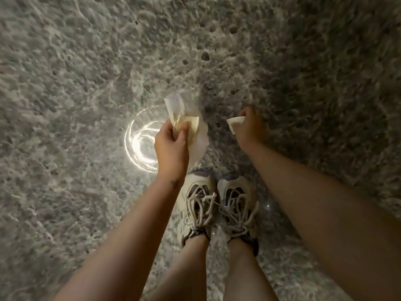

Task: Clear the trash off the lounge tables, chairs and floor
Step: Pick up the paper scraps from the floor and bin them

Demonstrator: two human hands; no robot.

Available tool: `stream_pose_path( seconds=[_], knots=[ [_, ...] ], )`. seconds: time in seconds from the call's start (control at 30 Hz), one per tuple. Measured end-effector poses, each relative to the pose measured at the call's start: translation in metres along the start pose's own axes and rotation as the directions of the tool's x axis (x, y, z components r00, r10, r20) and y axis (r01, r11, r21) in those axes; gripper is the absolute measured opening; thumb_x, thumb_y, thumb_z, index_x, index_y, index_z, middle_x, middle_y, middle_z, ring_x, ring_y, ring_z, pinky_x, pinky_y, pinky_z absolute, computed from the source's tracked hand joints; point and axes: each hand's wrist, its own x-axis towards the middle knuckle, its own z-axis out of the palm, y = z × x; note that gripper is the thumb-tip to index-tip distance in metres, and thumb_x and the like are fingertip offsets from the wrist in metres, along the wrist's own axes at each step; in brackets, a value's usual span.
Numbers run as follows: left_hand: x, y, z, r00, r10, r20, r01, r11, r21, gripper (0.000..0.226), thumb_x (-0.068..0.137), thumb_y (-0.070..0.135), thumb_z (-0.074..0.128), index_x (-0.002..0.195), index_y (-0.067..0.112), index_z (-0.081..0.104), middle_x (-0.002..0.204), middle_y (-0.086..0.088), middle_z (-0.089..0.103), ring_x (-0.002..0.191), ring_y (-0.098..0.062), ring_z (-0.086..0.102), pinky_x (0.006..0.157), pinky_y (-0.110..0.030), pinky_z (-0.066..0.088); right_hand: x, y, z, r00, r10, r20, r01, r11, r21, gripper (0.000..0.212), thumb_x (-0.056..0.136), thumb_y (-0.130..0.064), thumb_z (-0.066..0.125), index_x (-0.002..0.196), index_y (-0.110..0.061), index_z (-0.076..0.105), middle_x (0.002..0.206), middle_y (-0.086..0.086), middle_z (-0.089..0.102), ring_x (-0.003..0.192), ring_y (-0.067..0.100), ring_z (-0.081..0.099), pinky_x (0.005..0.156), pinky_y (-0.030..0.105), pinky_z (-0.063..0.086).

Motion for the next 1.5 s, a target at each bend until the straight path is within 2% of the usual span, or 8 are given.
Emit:
stream_pose_path(
  seconds=[0.13, 0.27, 0.47, 0.8, 0.97, 1.17, 1.33, 1.5],
  knots=[
    [-0.007, 0.009, -0.008, 0.999, -0.03, -0.03, 0.03, 1.0, 0.001, 0.019, 0.091, 0.011, 0.056, 0.078, 0.024, 0.057, 0.074, 0.006, 0.06, 0.072, -0.013, 0.058, 0.074, -0.038, 0.051, -0.003, -0.011, -0.009, 0.998, -0.016, 0.055, 0.013, 0.999, 0.052, 0.016, 0.086, -0.008, 0.061, 0.101, -0.003, 0.061, 0.11, 0.018, 0.062, 0.098, 0.03, 0.057, 0.068, 0.027, 0.038],
    [-0.032, 0.036, -0.031, 0.996, -0.05, -0.074, 0.047, 0.998, -0.041, 0.007, 0.091, 0.013, 0.056, 0.091, 0.019, 0.06, 0.081, 0.006, 0.063, 0.08, -0.013, 0.061, 0.079, -0.037, 0.052, -0.047, -0.053, -0.048, 0.99, -0.126, 0.067, 0.106, 0.964, 0.246, 0.014, 0.086, -0.008, 0.062, 0.095, 0.002, 0.061, 0.097, 0.017, 0.065, 0.09, 0.032, 0.061, 0.069, 0.036, 0.047],
    [-0.091, 0.111, -0.061, 0.989, -0.022, -0.146, 0.002, 0.991, -0.137, 0.006, 0.091, 0.011, 0.055, 0.093, 0.015, 0.06, 0.087, -0.005, 0.065, 0.084, -0.02, 0.06, 0.08, -0.041, 0.049, -0.153, -0.135, -0.15, 0.933, -0.354, 0.062, 0.281, 0.825, 0.491, 0.023, 0.079, -0.002, 0.067, 0.085, -0.02, 0.055, 0.083, 0.004, 0.067, 0.076, 0.022, 0.066, 0.066, 0.041, 0.055],
    [-0.203, 0.258, -0.156, 0.94, -0.014, -0.342, -0.113, 0.93, -0.351, 0.007, 0.092, 0.014, 0.055, 0.095, 0.015, 0.061, 0.077, 0.007, 0.062, 0.071, -0.003, 0.057, 0.06, -0.014, 0.043, -0.303, -0.28, -0.276, 0.806, -0.568, 0.165, 0.44, 0.762, 0.474, 0.027, 0.076, 0.003, 0.069, 0.082, -0.019, 0.054, 0.078, -0.001, 0.064, 0.075, 0.018, 0.064, 0.069, 0.034, 0.052],
    [-0.265, 0.29, -0.238, 0.902, -0.083, -0.424, -0.145, 0.867, -0.477, 0.012, 0.093, 0.02, 0.053, 0.096, 0.013, 0.063, 0.087, -0.006, 0.067, 0.083, -0.022, 0.063, 0.073, -0.038, 0.05, -0.398, -0.339, -0.295, 0.713, -0.665, 0.223, 0.53, 0.719, 0.45, 0.02, 0.075, 0.002, 0.071, 0.085, -0.011, 0.059, 0.091, 0.015, 0.065, 0.083, 0.028, 0.065, 0.077, 0.044, 0.053],
    [-0.34, 0.293, -0.348, 0.791, -0.18, -0.585, -0.213, 0.815, -0.539, 0.013, 0.092, 0.022, 0.053, 0.095, 0.014, 0.063, 0.085, -0.001, 0.068, 0.078, -0.013, 0.064, 0.062, -0.018, 0.049, -0.527, -0.398, -0.276, 0.48, -0.783, 0.395, 0.677, 0.617, 0.401, 0.025, 0.075, -0.006, 0.073, 0.073, -0.025, 0.057, 0.084, 0.004, 0.066, 0.078, 0.022, 0.064, 0.073, 0.04, 0.053],
    [-0.408, 0.267, -0.447, 0.689, -0.272, -0.672, -0.269, 0.765, -0.585, 0.019, 0.094, 0.023, 0.047, 0.098, 0.014, 0.063, 0.091, -0.006, 0.069, 0.085, -0.02, 0.065, 0.073, -0.036, 0.051, -0.647, -0.425, -0.236, 0.244, -0.834, 0.496, 0.778, 0.473, 0.414, 0.017, 0.076, -0.01, 0.073, 0.075, -0.021, 0.059, 0.087, 0.005, 0.064, 0.076, 0.017, 0.059, 0.068, 0.027, 0.047],
    [-0.491, 0.205, -0.538, 0.568, -0.328, -0.755, -0.357, 0.728, -0.585, 0.022, 0.096, 0.022, 0.045, 0.08, 0.028, 0.059, 0.081, 0.006, 0.065, 0.079, -0.01, 0.064, 0.07, -0.026, 0.051, -0.779, -0.421, -0.186, 0.01, -0.825, 0.566, 0.845, 0.309, 0.436, 0.014, 0.076, -0.011, 0.073, 0.076, -0.018, 0.061, 0.085, 0.004, 0.062, 0.071, 0.011, 0.053, 0.065, 0.017, 0.041]
  ],
)
